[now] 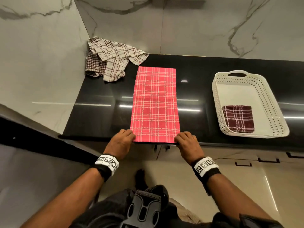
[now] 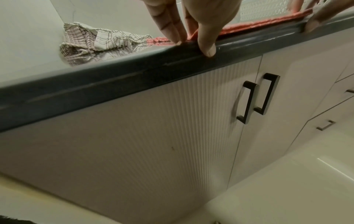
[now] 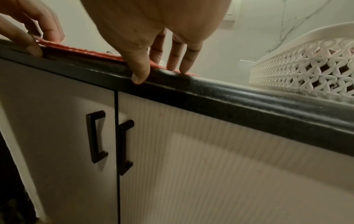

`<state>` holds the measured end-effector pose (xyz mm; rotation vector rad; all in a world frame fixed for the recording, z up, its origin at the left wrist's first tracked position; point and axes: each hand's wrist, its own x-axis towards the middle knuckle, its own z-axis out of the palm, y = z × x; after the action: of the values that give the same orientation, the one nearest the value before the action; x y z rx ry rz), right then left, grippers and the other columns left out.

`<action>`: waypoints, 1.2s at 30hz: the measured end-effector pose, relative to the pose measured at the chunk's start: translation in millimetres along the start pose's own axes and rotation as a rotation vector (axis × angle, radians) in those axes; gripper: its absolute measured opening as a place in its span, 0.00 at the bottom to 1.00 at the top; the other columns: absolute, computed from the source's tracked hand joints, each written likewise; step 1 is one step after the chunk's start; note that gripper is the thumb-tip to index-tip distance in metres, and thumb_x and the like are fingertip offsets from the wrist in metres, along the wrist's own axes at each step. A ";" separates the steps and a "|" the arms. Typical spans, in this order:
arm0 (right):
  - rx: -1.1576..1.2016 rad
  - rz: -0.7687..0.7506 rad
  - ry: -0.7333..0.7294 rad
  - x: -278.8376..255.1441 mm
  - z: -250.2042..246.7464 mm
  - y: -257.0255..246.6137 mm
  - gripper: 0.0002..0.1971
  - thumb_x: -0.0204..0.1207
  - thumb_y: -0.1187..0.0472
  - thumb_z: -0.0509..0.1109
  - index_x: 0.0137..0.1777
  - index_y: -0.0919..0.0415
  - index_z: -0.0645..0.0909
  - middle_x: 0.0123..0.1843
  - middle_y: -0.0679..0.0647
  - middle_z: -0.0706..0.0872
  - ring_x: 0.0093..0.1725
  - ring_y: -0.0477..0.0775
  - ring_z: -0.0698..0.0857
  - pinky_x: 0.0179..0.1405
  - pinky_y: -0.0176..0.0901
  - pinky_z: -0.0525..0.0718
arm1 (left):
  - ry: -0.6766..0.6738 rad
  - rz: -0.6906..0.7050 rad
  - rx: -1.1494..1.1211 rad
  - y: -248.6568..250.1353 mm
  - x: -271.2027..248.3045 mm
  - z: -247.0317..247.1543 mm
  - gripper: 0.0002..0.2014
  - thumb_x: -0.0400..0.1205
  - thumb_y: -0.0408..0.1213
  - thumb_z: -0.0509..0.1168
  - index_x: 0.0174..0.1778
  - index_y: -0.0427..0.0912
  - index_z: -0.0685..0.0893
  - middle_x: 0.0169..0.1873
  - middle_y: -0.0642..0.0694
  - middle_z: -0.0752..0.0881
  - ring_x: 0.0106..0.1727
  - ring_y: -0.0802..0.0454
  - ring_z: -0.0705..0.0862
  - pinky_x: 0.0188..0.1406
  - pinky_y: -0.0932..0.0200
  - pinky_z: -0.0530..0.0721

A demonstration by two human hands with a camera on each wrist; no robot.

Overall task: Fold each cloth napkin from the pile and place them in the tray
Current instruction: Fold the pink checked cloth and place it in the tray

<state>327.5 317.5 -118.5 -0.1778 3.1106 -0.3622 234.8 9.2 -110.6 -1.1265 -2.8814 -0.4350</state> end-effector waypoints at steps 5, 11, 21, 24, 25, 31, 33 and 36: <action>0.055 -0.023 -0.009 -12.9 -12.7 3.1 0.10 0.69 0.70 0.75 0.47 0.58 0.82 0.46 0.56 0.84 0.44 0.62 0.81 0.39 0.55 0.81 | 0.016 -0.072 -0.012 22.5 -8.2 -10.5 0.07 0.73 0.32 0.72 0.44 0.41 0.81 0.43 0.44 0.82 0.41 0.43 0.81 0.39 0.47 0.85; 0.382 0.050 -0.094 -40.8 -68.4 1.1 0.07 0.75 0.60 0.74 0.43 0.45 0.86 0.43 0.40 0.87 0.48 0.47 0.82 0.49 0.50 0.81 | -0.109 -0.261 -0.402 40.4 -24.1 -61.8 0.05 0.77 0.34 0.73 0.47 0.46 0.89 0.39 0.51 0.89 0.41 0.52 0.87 0.44 0.55 0.85; 0.944 0.304 0.115 36.7 -128.7 8.1 0.08 0.78 0.70 0.74 0.46 0.55 0.88 0.42 0.51 0.92 0.43 0.45 0.89 0.52 0.38 0.86 | -0.017 -0.389 -0.730 11.5 57.1 -107.8 0.10 0.83 0.32 0.69 0.60 0.43 0.86 0.49 0.51 0.91 0.52 0.57 0.89 0.55 0.60 0.85; 0.932 0.438 0.185 92.6 -103.9 25.7 0.08 0.78 0.67 0.74 0.42 0.52 0.86 0.41 0.50 0.90 0.42 0.48 0.88 0.52 0.51 0.88 | 0.028 -0.437 -0.676 -9.3 108.6 -86.5 0.08 0.84 0.33 0.67 0.56 0.46 0.87 0.47 0.53 0.90 0.48 0.60 0.89 0.51 0.61 0.85; 0.901 0.473 0.195 108.7 -94.6 30.9 0.09 0.78 0.67 0.74 0.41 0.52 0.86 0.41 0.50 0.90 0.41 0.49 0.87 0.52 0.53 0.89 | 0.023 -0.440 -0.624 -16.8 123.5 -78.7 0.07 0.84 0.34 0.67 0.55 0.47 0.87 0.46 0.54 0.90 0.48 0.59 0.88 0.52 0.59 0.85; 0.650 0.653 0.183 185.8 -52.7 49.1 0.04 0.79 0.65 0.72 0.43 0.59 0.86 0.40 0.52 0.88 0.41 0.51 0.85 0.49 0.44 0.84 | -0.055 -0.493 -0.429 -55.9 194.3 -39.8 0.06 0.84 0.36 0.66 0.55 0.44 0.86 0.47 0.49 0.87 0.48 0.52 0.84 0.47 0.63 0.73; 0.563 0.696 0.132 196.6 -41.1 53.9 0.04 0.79 0.64 0.72 0.45 0.61 0.88 0.42 0.56 0.89 0.42 0.52 0.84 0.48 0.41 0.80 | -0.104 -0.486 -0.379 -64.6 203.4 -26.2 0.06 0.84 0.36 0.66 0.55 0.44 0.86 0.47 0.47 0.87 0.52 0.47 0.85 0.48 0.61 0.73; 0.546 0.741 0.133 202.3 -29.0 57.5 0.04 0.79 0.64 0.71 0.45 0.60 0.88 0.43 0.57 0.89 0.43 0.53 0.84 0.47 0.40 0.79 | -0.126 -0.450 -0.381 -71.8 207.3 -13.1 0.04 0.83 0.35 0.66 0.52 0.44 0.85 0.49 0.43 0.89 0.53 0.44 0.86 0.54 0.55 0.79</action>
<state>119.5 356.9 -101.8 0.9829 2.7620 -1.1568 32.4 92.8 -91.8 -0.5223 -3.2490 -0.9927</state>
